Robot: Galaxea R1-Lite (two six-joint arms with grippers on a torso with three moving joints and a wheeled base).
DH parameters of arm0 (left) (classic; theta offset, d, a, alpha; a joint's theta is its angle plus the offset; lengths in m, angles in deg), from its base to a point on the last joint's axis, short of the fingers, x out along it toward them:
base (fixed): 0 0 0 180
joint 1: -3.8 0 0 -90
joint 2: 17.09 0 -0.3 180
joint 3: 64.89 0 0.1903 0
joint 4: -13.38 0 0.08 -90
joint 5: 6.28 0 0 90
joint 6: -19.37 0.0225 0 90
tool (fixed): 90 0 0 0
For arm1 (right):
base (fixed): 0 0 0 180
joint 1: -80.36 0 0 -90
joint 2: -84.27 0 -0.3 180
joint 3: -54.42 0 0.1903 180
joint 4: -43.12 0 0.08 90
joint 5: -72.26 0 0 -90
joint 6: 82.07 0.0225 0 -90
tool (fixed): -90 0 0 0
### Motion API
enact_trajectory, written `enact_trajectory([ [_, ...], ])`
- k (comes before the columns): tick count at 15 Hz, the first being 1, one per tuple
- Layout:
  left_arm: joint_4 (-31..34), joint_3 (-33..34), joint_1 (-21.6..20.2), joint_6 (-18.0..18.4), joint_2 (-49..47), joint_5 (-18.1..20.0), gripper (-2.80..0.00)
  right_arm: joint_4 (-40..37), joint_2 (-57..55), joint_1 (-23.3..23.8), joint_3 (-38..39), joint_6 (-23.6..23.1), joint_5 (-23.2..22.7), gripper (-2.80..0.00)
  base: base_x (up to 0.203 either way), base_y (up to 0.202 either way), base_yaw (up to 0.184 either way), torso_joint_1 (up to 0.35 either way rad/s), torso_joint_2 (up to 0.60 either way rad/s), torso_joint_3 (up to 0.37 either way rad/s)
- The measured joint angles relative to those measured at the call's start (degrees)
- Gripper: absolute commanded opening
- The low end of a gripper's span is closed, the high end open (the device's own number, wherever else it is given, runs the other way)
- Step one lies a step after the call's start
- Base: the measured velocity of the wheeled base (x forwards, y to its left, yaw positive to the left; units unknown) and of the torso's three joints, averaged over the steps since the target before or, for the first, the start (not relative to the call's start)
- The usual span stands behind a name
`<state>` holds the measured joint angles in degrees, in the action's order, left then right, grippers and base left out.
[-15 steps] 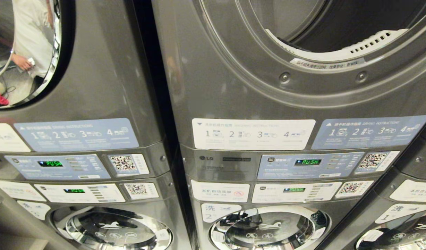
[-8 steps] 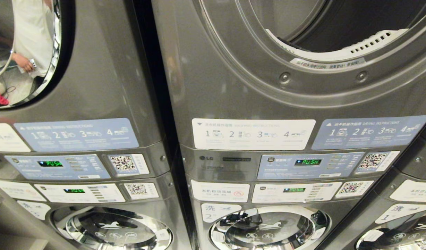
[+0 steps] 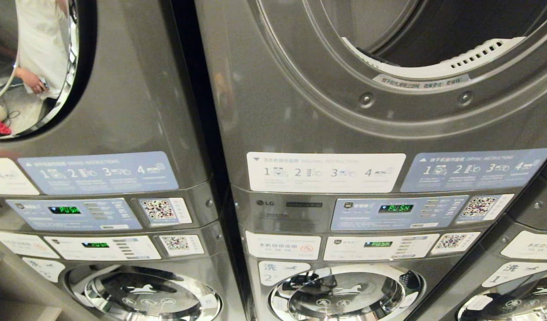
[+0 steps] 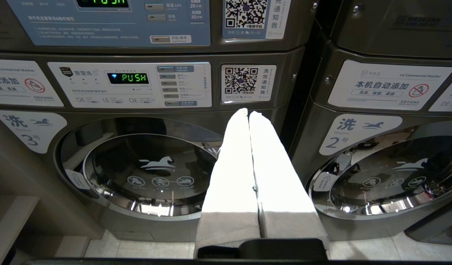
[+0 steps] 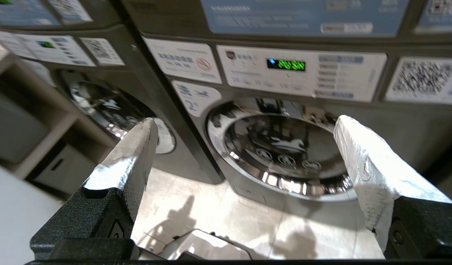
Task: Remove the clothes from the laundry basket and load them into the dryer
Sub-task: Open the dryer
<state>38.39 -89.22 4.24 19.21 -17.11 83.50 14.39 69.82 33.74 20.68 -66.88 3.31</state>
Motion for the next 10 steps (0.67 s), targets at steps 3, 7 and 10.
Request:
enact_trajectory([
  [3,0.0,0.0,0.0,0.0,0.0,0.0,-2.8,-3.3,-1.3,5.0,1.0,2.4,-2.1,0.0,0.0,0.0,0.0,0.0,0.0,0.0],
  [7,0.0,0.0,0.0,0.0,0.0,0.0,-2.8,-16.0,-0.5,11.0,-2.3,3.5,-9.5,0.0,0.0,0.0,0.0,0.0,0.0,0.0],
  [10,0.0,0.0,0.0,0.0,0.0,0.0,-2.8,-17.8,-2.4,14.4,-4.3,3.6,-9.6,0.0,0.0,0.0,0.0,0.0,0.0,0.0],
])
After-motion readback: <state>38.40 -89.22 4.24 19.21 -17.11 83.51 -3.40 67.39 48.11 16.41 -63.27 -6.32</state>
